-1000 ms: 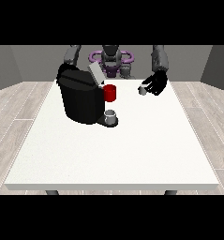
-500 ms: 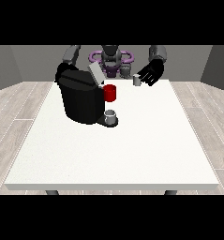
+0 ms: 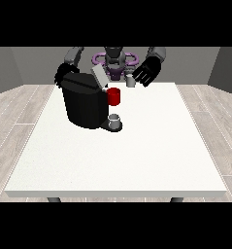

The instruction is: Insert the coffee pod into the coffee machine and close the lid

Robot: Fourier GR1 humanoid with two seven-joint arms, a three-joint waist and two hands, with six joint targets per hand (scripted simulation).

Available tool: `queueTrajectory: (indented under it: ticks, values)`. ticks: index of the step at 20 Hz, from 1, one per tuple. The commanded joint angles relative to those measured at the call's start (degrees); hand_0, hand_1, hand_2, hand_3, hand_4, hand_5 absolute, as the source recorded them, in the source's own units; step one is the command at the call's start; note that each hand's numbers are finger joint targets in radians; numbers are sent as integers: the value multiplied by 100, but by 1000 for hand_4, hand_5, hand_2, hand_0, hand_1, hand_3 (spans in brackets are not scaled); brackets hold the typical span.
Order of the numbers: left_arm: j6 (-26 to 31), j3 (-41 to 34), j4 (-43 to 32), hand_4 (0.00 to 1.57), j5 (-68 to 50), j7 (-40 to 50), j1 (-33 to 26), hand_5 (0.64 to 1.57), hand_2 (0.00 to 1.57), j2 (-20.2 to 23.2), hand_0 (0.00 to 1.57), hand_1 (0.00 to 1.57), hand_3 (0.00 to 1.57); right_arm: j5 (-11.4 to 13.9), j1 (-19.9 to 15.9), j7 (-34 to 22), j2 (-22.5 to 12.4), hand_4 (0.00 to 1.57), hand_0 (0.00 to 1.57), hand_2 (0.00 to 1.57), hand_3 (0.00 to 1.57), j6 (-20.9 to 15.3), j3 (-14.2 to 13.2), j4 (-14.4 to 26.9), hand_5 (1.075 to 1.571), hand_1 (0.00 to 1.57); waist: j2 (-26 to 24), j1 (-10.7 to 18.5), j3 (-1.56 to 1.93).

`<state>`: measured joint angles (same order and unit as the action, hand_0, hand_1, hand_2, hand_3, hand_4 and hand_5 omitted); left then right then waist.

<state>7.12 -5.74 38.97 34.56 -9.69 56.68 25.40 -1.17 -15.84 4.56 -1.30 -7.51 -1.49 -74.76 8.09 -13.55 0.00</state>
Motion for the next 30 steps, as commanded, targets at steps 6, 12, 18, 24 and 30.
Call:
queueTrajectory:
  ticks: [6,12,18,24,30]
  values:
    - [180,-242,-215,516,-28,332,812,1571,1319,249,1264,1264,1251,54,-391,-546,-94,541,0,0,0,-19,106,-482,1571,0,311,-460,-1]
    - [85,-248,-335,494,76,414,975,1571,1297,234,1262,1262,1237,170,-383,-506,40,526,0,0,0,-193,197,-614,1571,0,506,-534,-1]
    - [184,-147,-175,498,96,560,1076,1571,1315,-28,1292,1292,1222,-75,-301,-35,-188,514,0,0,0,-39,-250,-207,1571,0,516,-315,2]
    - [113,-133,-289,511,202,248,1057,1571,1283,80,1229,1229,1207,-49,-450,-423,-120,512,0,0,0,-142,-145,-477,1571,0,705,-363,0]
    - [103,-164,-283,497,185,111,956,1571,1264,32,1185,1185,1195,-132,-129,68,-53,525,0,0,0,-8,-152,-404,1571,0,714,-314,1]
